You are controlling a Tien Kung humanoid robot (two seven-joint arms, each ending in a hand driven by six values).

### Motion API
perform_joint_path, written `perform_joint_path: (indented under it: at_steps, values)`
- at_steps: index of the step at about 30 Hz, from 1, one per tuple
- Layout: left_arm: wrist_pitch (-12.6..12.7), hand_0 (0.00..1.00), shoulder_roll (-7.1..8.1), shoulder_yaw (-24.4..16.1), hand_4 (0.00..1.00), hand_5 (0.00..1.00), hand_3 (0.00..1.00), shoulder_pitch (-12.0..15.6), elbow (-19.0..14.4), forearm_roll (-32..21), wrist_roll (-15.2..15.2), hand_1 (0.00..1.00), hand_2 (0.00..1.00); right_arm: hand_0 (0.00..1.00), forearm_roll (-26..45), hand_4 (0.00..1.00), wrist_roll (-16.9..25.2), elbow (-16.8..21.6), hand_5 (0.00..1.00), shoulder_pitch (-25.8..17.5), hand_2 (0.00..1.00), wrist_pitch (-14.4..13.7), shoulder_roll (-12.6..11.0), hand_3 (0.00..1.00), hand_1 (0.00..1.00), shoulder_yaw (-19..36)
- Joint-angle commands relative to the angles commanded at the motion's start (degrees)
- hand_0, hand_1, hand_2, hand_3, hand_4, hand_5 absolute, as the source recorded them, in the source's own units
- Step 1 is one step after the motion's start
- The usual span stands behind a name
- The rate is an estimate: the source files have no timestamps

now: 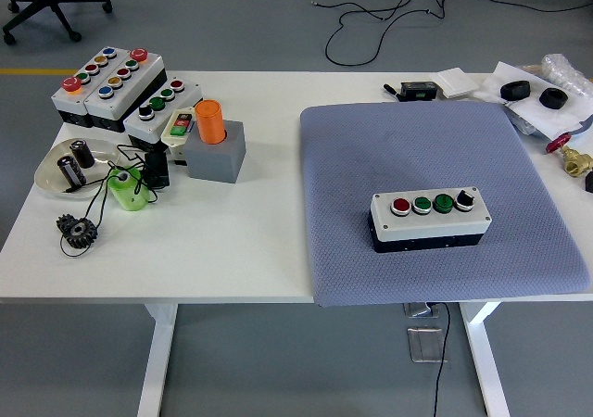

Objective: Pick up the button,place it on the desk,press the button,press the button

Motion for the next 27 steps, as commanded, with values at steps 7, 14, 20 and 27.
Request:
perform_joint_path:
  at_steps: [7, 14, 20, 27]
  values:
    - [-0.01, 0.605, 0.04, 0.02, 0.277, 0.991, 0.467, 0.1, 0.03, 0.0, -0.03, 0.55, 0.513, 0.776, 0.23, 0.598, -0.1, 0.22, 0.424, -0.43, 0.775, -0.12, -0.2, 0.773, 0.747, 0.15]
    - [-0.03, 0.605, 0.1, 0.29, 0.277, 0.991, 0.468, 0.03, 0.02, -0.09, -0.04, 0.551, 0.514, 0.761, 0.39, 0.598, -0.41, 0.23, 0.424, -0.39, 0.77, 0.1, -0.04, 0.772, 0.739, 0.18]
    - [-0.03, 0.604, 0.11, 0.51, 0.277, 0.991, 0.469, 0.06, 0.03, -0.2, -0.06, 0.551, 0.514, 0.75, 0.53, 0.598, -0.69, 0.25, 0.422, -0.53, 0.762, 0.3, -0.03, 0.762, 0.731, 0.27]
    - [-0.09, 0.605, 0.2, 0.59, 0.277, 0.991, 0.469, -0.18, 0.01, -0.06, -0.02, 0.551, 0.514, 0.745, 1.39, 0.595, -0.91, 0.24, 0.42, -0.4, 0.759, 0.28, 0.25, 0.759, 0.727, 0.5]
